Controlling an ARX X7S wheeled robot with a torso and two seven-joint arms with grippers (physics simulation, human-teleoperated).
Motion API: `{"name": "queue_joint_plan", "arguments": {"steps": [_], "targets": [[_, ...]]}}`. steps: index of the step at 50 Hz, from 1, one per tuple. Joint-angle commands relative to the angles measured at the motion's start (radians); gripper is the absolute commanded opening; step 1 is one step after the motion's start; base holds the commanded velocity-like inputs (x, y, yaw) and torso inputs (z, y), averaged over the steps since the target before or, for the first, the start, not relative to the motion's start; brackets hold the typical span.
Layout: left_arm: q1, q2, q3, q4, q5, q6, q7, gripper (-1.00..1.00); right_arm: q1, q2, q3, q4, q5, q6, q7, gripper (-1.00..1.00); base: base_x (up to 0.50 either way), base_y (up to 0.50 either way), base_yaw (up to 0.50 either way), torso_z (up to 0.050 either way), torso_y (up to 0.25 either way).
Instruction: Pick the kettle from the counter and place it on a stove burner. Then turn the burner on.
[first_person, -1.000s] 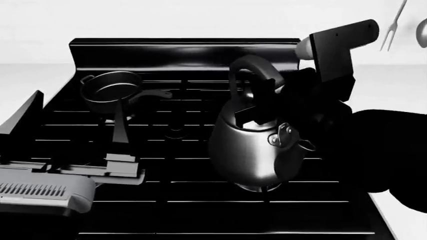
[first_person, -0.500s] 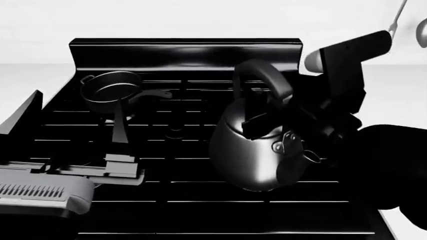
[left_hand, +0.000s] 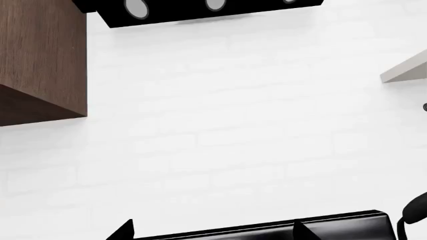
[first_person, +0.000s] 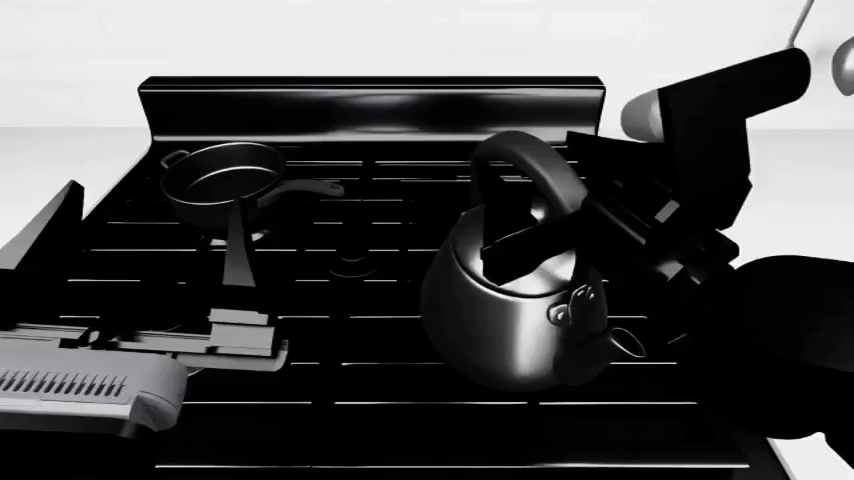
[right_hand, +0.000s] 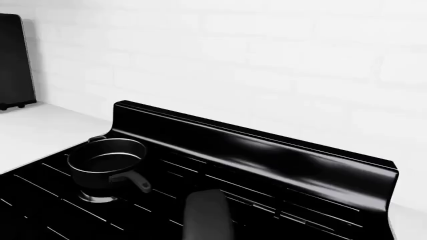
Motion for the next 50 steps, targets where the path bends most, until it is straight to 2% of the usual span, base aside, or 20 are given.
{"name": "queue_joint_plan", "arguments": {"steps": [1, 15, 30, 41, 50], "targets": [[-0.001, -0.010, 0.006, -0.001, -0.003, 0.009, -0.010, 1.00, 0.003, 0.002, 0.008, -0.015, 0.007, -0.003, 0.005, 1.00, 0.00, 0.00, 0.00, 0.000, 0.000], [-0.006, -0.021, 0.016, 0.001, -0.008, 0.015, -0.023, 1.00, 0.086, 0.026, 0.049, -0.051, 0.073, 0.019, 0.048, 1.00, 0.00, 0.00, 0.00, 0.000, 0.000], [-0.010, -0.040, 0.019, 0.007, -0.020, 0.026, -0.041, 1.00, 0.129, 0.132, 0.156, -0.205, 0.176, -0.053, 0.190, 1.00, -0.01, 0.00, 0.00, 0.000, 0.000], [-0.007, -0.052, 0.024, 0.007, -0.023, 0.041, -0.054, 1.00, 0.004, 0.222, 0.195, -0.274, 0.129, -0.153, 0.220, 1.00, -0.48, 0.00, 0.00, 0.000, 0.000], [-0.010, -0.059, 0.031, 0.006, -0.025, 0.050, -0.064, 1.00, -0.056, 0.230, 0.199, -0.282, 0.092, -0.194, 0.201, 1.00, -0.50, 0.00, 0.00, 0.000, 0.000]]}}
